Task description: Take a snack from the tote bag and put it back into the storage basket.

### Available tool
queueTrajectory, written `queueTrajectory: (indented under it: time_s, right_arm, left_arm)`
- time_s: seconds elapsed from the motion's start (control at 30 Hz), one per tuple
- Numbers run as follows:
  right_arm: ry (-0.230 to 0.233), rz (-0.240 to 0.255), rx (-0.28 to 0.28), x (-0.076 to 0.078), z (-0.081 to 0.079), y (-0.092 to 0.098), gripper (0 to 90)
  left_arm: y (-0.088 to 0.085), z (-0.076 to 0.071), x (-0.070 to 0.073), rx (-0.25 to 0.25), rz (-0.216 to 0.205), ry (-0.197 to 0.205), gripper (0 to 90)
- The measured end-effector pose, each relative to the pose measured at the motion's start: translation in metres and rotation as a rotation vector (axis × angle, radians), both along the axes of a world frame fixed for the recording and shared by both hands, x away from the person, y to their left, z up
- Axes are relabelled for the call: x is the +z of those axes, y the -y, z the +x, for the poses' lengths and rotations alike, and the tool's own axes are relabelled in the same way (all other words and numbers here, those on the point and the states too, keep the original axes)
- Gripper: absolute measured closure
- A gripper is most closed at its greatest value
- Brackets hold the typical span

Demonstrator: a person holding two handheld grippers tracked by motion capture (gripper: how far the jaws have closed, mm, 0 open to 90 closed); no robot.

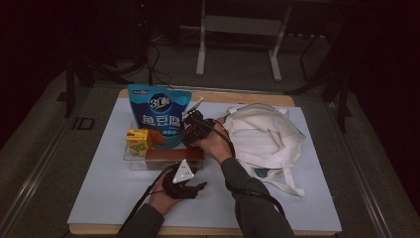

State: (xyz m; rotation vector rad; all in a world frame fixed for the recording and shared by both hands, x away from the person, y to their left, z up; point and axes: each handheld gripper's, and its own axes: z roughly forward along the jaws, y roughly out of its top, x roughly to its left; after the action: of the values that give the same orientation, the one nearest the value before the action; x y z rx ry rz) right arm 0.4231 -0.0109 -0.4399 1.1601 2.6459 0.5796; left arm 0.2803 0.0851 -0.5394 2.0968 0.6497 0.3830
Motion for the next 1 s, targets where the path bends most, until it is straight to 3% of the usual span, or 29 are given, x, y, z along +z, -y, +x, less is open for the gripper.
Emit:
queueTrajectory:
  time_s: [0.5,1.0]
  right_arm:
    - [0.009,0.001,-0.019,-0.006,0.001,-0.004,25.5]
    - [-0.003,-0.011,0.008,-0.011,0.0,-0.005,25.4]
  left_arm:
    - [0.0,0.0,0.0,0.0,0.0,0.0,40.1]
    - [0.0,0.0,0.0,0.001,0.002,0.0,40.0]
